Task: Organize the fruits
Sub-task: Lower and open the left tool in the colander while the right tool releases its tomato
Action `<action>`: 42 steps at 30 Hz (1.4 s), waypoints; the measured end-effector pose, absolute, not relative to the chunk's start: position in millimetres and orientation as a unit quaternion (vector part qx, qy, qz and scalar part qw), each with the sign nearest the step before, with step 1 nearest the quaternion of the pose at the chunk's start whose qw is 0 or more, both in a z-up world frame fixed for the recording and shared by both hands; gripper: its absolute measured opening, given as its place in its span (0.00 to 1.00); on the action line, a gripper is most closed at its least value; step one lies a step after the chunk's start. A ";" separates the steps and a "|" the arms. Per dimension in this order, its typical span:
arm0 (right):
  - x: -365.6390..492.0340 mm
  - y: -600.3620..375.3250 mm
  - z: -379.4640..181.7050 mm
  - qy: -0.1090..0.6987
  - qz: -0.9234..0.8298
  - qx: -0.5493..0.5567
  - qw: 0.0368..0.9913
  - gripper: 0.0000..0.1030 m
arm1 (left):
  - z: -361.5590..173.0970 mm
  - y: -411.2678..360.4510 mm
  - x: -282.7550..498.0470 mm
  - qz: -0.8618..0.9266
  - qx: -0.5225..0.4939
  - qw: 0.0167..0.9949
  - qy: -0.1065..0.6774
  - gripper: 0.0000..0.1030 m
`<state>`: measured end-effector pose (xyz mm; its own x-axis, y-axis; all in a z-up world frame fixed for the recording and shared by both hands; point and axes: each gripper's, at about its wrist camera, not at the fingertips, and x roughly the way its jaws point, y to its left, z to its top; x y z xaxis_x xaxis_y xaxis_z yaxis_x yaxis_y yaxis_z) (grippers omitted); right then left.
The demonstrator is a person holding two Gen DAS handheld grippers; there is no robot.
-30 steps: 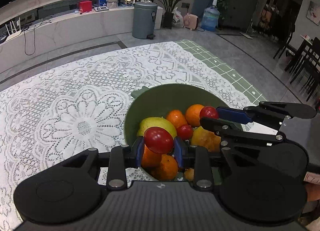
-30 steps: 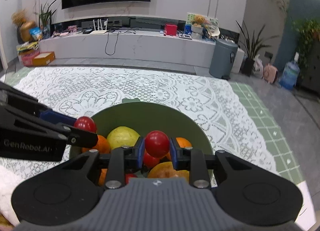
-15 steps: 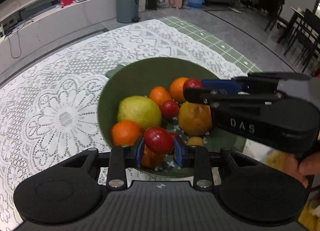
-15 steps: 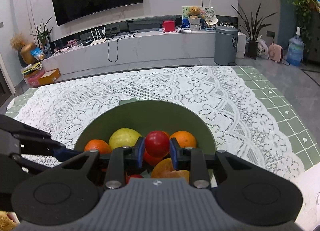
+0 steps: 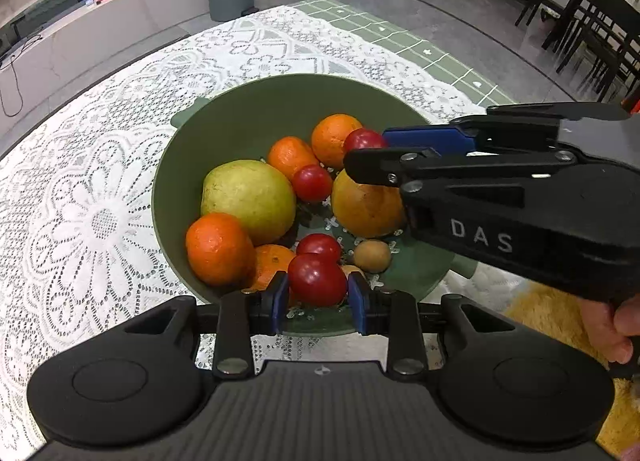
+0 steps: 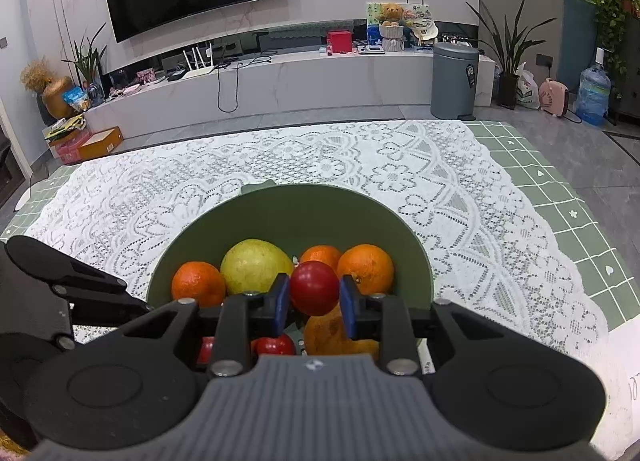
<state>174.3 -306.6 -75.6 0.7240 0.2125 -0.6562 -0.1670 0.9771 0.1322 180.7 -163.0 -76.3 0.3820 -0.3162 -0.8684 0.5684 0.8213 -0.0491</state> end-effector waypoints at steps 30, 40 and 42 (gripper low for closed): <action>172.3 -275.1 -82.8 0.400 0.134 -0.006 0.907 0.23 | -31.2 -95.1 165.4 -0.224 0.037 0.871 0.436 0.51; 175.6 -263.1 -94.2 0.431 0.128 -0.033 0.892 0.23 | -32.6 -79.7 161.9 -0.214 0.017 0.876 0.432 0.57; 176.7 -261.1 -96.5 0.437 0.127 -0.039 0.889 0.24 | -33.2 -77.9 162.1 -0.214 0.014 0.876 0.432 0.57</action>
<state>176.7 -261.1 -96.5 0.5854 0.1913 -0.7879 -0.2603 0.9647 0.0409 162.1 -77.9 -33.2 0.5349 -0.3621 -0.7634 0.3864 0.9083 -0.1601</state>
